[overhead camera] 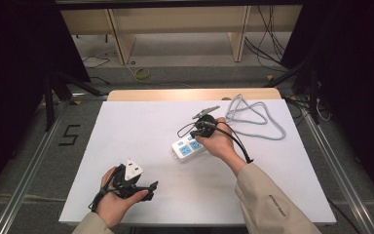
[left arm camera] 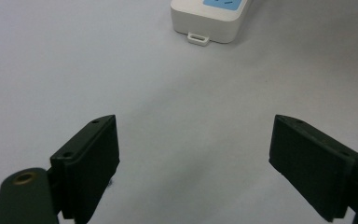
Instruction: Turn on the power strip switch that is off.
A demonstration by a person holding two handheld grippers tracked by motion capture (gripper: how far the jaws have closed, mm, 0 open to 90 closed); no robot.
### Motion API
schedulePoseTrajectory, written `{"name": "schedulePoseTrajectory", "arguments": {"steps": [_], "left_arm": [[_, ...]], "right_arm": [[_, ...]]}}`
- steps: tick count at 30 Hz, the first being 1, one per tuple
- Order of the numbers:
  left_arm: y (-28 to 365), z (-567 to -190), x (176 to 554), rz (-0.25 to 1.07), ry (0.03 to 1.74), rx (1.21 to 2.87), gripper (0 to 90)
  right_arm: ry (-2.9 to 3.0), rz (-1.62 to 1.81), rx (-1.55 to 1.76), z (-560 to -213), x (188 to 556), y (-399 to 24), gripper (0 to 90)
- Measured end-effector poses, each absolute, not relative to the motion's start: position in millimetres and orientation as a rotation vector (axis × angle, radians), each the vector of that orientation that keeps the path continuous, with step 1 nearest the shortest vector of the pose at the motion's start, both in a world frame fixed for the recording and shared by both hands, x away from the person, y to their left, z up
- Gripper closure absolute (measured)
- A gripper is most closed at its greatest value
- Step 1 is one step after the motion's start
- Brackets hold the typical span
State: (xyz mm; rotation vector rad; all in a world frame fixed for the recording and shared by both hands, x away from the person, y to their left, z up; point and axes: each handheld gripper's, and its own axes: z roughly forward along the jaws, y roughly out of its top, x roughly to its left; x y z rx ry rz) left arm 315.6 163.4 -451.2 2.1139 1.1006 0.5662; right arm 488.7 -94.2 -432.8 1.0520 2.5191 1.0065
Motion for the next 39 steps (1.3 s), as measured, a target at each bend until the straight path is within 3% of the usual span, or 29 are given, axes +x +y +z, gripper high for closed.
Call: {"name": "schedulePoseTrajectory", "arguments": {"steps": [39], "left_arm": [[163.0, -451.7, 315.8, 0.557, 1.097, 2.115, 15.5]], "right_arm": [[2.551, 0.924, 1.091, -449.2, 506.7, -79.8, 90.0]]}}
